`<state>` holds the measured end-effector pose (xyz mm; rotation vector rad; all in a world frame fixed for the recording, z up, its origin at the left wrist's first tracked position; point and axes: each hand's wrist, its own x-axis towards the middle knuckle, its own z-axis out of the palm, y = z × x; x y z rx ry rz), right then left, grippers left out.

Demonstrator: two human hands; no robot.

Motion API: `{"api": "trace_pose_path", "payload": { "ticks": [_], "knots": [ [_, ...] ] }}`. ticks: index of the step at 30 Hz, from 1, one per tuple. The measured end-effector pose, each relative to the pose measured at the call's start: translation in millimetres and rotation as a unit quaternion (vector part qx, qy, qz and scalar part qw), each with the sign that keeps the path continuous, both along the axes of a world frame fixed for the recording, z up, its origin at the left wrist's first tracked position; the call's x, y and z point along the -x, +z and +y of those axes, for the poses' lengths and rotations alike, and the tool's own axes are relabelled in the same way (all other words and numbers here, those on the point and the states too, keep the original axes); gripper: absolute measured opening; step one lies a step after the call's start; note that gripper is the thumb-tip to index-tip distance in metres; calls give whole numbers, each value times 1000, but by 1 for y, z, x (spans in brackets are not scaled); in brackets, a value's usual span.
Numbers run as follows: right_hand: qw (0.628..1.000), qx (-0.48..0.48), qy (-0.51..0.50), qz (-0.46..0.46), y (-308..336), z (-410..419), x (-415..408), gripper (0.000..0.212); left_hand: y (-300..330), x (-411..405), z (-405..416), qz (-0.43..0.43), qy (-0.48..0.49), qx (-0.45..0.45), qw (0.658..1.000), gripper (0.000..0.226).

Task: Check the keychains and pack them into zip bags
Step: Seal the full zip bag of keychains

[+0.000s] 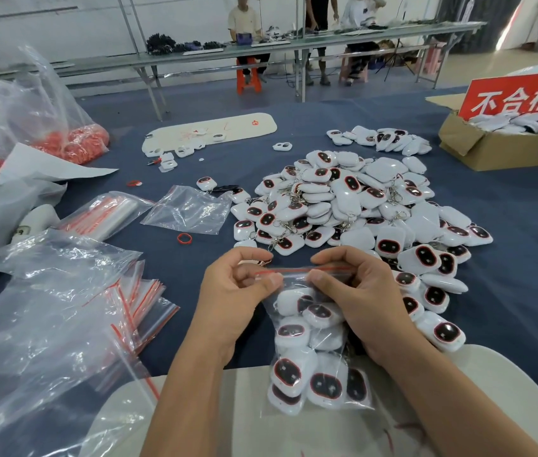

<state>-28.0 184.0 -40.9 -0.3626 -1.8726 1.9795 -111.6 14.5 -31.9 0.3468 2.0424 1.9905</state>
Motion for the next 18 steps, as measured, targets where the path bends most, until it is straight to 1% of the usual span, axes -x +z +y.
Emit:
{"api": "trace_pose_path", "payload": {
  "ticks": [3,7,10,15,18],
  "knots": [
    [1000,-31,-3,1,-1,0,0,23,0,-4,4,9,-9,18,1000,27],
    [999,-47,-5,0,-2,0,1,23,0,-2,6,25,-11,14,1000,31],
    [999,-43,-3,3,-3,1,1,23,-1,-4,8,19,-15,15,1000,29],
    [998,-67,-12,1,-4,1,1,21,-1,-4,11,40,-4,20,999,28],
    [997,-71,-13,3,-4,1,2,20,-2,-6,12,28,-9,25,999,25]
  ]
}}
